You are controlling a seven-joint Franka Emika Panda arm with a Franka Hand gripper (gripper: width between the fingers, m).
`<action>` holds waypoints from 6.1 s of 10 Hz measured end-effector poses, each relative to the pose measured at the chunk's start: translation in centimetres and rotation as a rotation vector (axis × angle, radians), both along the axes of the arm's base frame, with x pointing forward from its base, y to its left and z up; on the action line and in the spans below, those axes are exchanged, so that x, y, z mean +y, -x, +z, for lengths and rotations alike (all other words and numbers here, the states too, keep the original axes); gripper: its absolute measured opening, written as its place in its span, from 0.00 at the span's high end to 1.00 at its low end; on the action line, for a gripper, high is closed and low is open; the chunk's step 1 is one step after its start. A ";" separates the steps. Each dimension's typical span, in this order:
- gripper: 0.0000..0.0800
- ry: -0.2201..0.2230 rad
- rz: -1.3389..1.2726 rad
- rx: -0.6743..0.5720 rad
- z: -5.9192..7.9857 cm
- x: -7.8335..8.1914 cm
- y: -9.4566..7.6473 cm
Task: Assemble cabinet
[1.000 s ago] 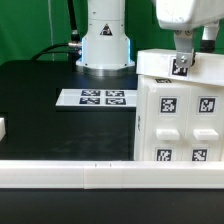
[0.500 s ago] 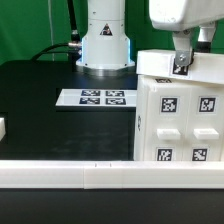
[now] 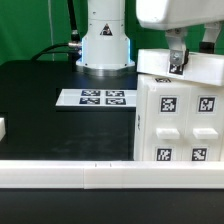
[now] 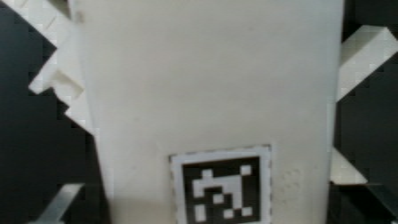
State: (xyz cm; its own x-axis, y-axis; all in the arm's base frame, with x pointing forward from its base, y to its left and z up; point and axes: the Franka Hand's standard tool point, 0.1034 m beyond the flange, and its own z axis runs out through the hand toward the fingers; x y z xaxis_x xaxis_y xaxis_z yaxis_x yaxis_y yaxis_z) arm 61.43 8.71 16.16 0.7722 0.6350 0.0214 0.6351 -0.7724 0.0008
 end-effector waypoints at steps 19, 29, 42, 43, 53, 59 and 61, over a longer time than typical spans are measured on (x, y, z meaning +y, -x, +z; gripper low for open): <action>0.30 -0.063 -1.464 -0.007 0.2 0.3 -0.6; 0.30 -0.129 -2.201 0.018 0.5 0.6 -1.1; 0.02 -0.256 -2.593 0.102 0.7 0.9 -1.9; 0.00 -0.258 -2.573 0.100 0.8 0.9 -2.0; 0.00 -0.197 -1.893 0.089 2.3 0.2 -3.0; 0.00 -0.139 -1.302 0.018 2.2 -0.2 -2.7; 0.00 -0.107 -1.073 -0.007 2.4 -0.2 -2.8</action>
Offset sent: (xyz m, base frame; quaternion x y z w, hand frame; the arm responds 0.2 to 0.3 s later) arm -0.0076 -0.0006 -0.0037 0.0201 0.0118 0.2579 0.9659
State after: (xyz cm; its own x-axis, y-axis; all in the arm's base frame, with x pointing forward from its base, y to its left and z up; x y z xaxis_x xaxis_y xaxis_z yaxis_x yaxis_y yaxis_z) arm 64.28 8.55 18.58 0.9244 -0.3791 0.0429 -0.3736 -0.9223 -0.0989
